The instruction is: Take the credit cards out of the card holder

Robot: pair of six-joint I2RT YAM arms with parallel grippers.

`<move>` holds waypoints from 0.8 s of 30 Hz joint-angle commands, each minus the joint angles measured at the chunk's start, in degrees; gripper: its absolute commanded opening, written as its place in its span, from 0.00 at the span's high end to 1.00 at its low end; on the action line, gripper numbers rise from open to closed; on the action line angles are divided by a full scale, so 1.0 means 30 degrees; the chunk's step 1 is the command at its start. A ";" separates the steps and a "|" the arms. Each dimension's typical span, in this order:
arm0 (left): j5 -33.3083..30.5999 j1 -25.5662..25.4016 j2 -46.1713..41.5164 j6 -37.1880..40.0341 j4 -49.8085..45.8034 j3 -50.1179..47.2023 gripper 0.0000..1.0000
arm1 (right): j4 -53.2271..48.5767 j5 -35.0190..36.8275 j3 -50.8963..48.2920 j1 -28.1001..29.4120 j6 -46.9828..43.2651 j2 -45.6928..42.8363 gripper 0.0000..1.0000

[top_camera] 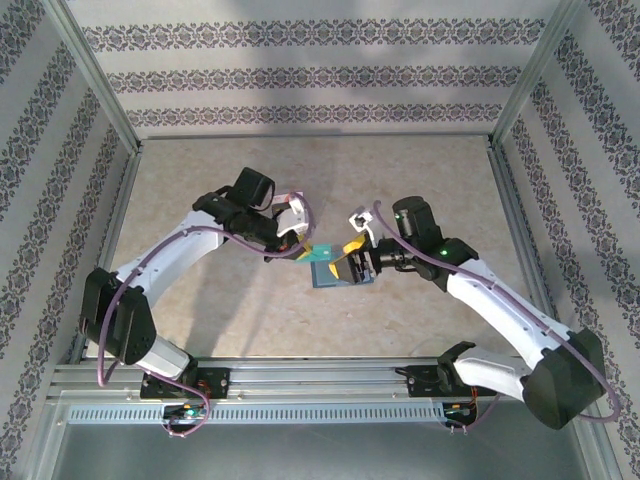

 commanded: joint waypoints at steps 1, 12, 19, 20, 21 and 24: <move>-0.2004 0.1000 -0.0345 -0.1217 0.5487 -0.1027 1.00 | 0.0788 0.2367 -0.0611 -0.0194 0.1150 -0.0971 0.02; -0.2397 0.3043 0.3753 0.1338 0.6555 0.0397 1.00 | 0.0221 0.9586 -0.0973 -0.0379 0.4300 -0.1539 0.02; -0.2000 0.3896 0.5763 0.2402 0.6203 0.1698 1.00 | 0.0268 1.0419 -0.1061 -0.0400 0.4985 -0.1048 0.02; -0.1953 0.3963 0.5965 0.2470 0.6125 0.1906 1.00 | 0.0295 1.0495 -0.1089 -0.0400 0.5052 -0.1034 0.02; -0.1793 0.4050 0.6245 0.2560 0.6022 0.2113 1.00 | 0.0295 1.0513 -0.1105 -0.0400 0.5133 -0.1059 0.02; -0.1634 0.4231 0.6930 0.2805 0.5631 0.2670 1.00 | 0.0249 1.0588 -0.1119 -0.0428 0.5191 -0.1150 0.02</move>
